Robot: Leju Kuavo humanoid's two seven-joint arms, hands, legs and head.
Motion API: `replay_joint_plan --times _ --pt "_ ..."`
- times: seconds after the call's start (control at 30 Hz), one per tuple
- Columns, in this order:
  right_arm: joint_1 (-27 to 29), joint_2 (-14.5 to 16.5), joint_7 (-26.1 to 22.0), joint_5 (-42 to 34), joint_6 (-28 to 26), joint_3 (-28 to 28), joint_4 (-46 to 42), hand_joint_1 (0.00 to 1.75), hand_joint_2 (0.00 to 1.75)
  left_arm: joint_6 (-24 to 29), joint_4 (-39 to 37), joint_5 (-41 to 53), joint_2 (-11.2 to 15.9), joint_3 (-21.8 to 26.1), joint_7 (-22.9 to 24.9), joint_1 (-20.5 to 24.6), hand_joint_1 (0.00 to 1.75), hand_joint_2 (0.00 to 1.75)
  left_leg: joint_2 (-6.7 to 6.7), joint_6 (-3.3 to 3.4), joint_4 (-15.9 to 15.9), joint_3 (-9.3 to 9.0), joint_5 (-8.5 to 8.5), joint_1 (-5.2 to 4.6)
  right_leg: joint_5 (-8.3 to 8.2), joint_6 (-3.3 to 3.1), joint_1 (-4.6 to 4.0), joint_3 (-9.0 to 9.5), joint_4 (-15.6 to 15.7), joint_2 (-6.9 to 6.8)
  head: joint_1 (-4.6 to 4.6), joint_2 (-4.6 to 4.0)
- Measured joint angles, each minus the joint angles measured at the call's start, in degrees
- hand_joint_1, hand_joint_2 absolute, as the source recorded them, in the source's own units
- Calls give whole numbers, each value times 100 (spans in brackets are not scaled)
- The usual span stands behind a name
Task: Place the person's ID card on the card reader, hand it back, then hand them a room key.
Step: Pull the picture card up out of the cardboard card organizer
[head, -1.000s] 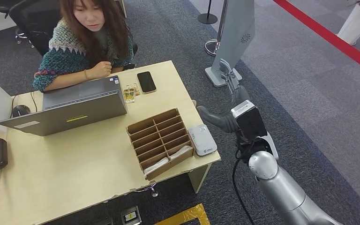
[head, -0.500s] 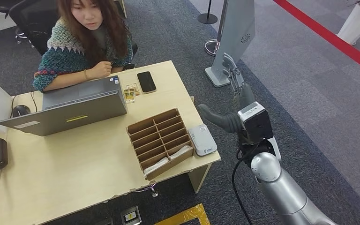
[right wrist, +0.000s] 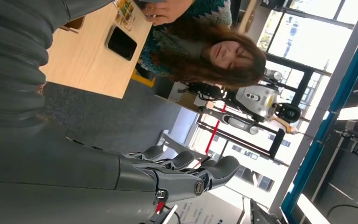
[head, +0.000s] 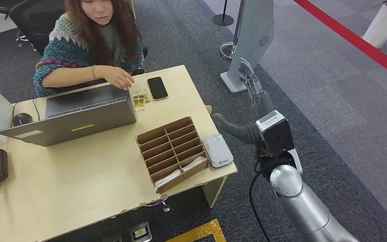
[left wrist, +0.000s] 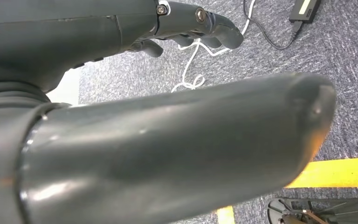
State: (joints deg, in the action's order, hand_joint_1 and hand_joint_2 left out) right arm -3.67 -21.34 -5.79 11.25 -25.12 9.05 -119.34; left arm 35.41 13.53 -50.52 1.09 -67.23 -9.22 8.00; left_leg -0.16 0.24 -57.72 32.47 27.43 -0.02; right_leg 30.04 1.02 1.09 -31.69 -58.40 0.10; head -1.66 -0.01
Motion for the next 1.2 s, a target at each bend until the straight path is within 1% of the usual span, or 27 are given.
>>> replay_joint_plan --times 0.2,0.67,1.2 --pt "59 4 30 119 37 -5 0 0 175 -13 0 20 0 0 7 6 0 0 0 0 0 0 0 0 0 0 0 0 0 0 0 1" --pt "65 37 -40 5 170 -14 -2 0 175 -8 0 18 0 0 7 8 0 0 0 0 0 1 0 0 0 0 0 0 0 0 0 0" --pt "65 86 -44 39 267 -35 -35 0 175 0 0 83 0 -1 7 22 0 0 0 0 0 0 0 0 0 0 0 0 0 0 0 1"
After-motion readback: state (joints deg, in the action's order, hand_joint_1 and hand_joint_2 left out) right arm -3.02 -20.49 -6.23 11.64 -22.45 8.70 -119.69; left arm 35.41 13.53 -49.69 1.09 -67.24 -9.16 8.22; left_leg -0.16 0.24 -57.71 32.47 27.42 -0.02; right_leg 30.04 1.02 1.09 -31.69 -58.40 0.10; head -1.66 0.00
